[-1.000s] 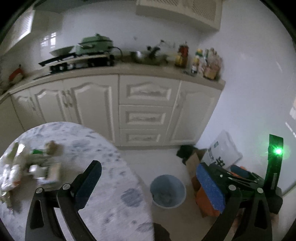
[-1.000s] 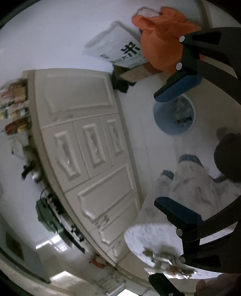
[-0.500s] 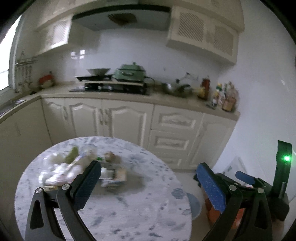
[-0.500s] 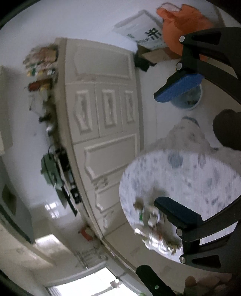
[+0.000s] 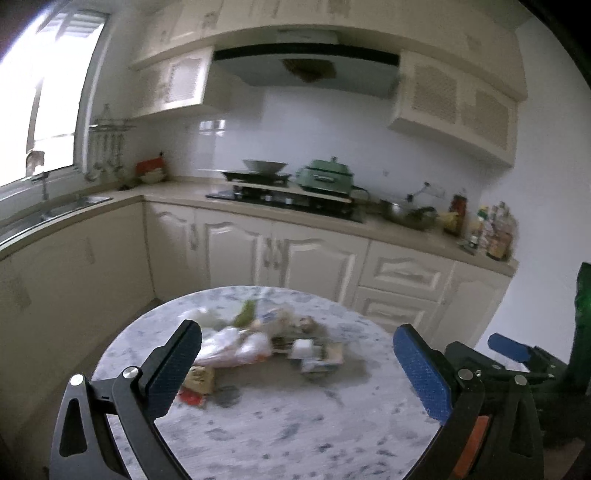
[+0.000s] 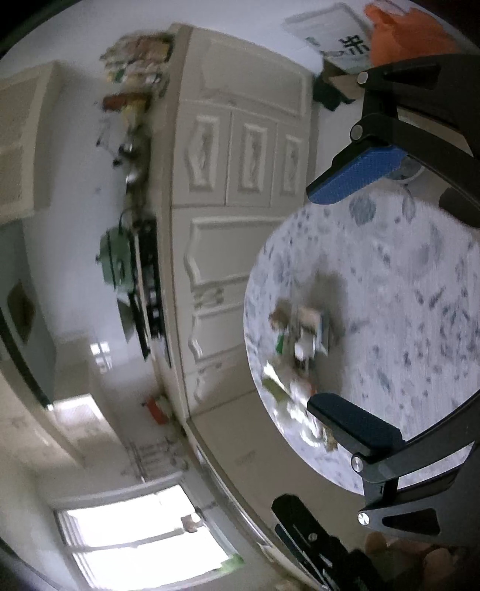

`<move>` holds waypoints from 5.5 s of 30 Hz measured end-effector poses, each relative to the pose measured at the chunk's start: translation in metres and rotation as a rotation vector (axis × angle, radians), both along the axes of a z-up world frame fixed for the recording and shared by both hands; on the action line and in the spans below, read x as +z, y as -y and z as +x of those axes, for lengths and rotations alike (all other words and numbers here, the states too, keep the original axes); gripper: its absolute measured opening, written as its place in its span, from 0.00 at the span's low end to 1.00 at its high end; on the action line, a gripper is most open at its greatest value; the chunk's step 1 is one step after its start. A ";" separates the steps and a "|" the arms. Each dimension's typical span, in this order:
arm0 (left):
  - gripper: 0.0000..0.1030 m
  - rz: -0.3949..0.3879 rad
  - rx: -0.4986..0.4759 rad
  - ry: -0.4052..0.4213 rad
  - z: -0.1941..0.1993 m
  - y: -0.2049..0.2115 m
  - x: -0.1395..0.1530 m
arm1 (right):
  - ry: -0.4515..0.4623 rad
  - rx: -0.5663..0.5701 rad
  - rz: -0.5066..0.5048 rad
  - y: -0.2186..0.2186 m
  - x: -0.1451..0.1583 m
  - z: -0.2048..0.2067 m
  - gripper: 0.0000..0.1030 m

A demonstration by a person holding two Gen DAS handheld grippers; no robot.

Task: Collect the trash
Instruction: 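Return both tools to the table above the trash pile, then grasp the yellow snack bag with the left tool while the right tool grasps a white box, then carry both items to the blue bin and open both tools over it, then return both tools to the table above the trash pile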

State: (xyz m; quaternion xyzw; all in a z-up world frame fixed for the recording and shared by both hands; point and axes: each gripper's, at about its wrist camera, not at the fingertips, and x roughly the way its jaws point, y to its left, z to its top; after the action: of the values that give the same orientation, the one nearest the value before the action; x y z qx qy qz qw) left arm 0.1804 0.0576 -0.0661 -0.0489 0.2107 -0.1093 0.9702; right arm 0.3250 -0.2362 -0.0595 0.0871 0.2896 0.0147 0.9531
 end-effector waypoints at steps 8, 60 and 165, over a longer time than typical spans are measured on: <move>0.99 -0.006 0.091 -0.026 -0.010 -0.027 -0.014 | -0.003 0.106 -0.054 -0.047 -0.006 0.013 1.00; 0.64 0.074 0.072 -0.402 0.319 -0.041 -0.132 | -0.256 0.286 -0.176 -0.083 -0.142 0.179 0.31; 0.99 0.155 -0.416 -0.150 0.189 0.249 -0.049 | -0.141 -0.362 0.153 0.248 -0.087 -0.023 1.00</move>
State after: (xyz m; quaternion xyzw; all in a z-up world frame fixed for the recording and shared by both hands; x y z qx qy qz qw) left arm 0.3693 -0.1914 -0.1150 0.0622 0.2954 -0.2866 0.9093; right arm 0.3023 -0.4838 -0.1460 0.2108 0.3331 -0.1408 0.9082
